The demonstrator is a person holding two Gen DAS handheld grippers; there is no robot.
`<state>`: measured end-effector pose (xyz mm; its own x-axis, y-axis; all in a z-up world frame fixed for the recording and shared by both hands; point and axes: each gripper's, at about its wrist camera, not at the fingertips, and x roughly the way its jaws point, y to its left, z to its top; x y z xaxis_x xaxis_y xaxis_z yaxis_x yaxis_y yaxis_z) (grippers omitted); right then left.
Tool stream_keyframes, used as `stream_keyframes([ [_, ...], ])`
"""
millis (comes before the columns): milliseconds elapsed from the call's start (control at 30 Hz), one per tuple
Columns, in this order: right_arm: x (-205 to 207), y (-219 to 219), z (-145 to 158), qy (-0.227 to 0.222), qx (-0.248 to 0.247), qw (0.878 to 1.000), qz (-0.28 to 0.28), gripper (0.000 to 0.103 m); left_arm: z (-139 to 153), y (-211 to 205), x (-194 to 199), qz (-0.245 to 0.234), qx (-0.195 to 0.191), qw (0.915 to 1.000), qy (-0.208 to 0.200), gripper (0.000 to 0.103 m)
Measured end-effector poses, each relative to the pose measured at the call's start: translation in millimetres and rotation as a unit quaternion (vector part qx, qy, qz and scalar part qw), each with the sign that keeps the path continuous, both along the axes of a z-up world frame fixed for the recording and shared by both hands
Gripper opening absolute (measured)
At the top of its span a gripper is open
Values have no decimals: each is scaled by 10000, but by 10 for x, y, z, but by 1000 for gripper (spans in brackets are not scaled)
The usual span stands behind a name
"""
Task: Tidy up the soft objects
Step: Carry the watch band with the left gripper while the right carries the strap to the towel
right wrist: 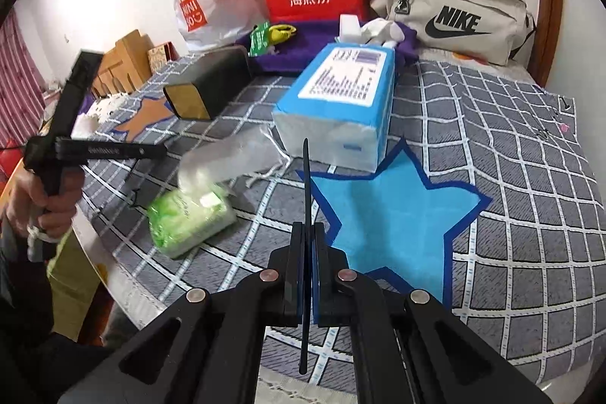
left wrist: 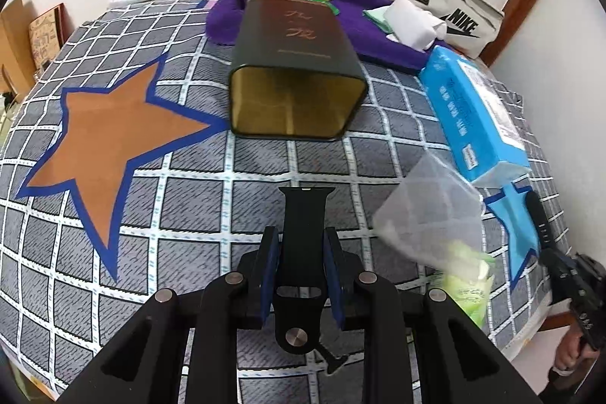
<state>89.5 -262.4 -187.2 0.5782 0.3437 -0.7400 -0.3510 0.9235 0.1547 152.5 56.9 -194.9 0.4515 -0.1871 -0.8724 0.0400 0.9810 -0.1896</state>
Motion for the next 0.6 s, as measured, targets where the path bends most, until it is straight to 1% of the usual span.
stream_keyframes([
  [100, 3, 30, 93, -57, -37, 9999, -77, 3, -15, -2, -10, -15, 29, 10000, -59, 23],
  [333, 161, 105, 300, -144, -120, 9994, -288, 3, 40, 52, -6, -18, -219, 9997, -88, 23],
  [500, 330, 128, 438, -210, -147, 9990, -379, 3, 262, 68, 29, -66, -186, 9994, -276, 23],
  [600, 425, 140, 517, -259, -143, 9988, -400, 3, 406, 77, 70, -53, -227, 9989, -401, 23],
])
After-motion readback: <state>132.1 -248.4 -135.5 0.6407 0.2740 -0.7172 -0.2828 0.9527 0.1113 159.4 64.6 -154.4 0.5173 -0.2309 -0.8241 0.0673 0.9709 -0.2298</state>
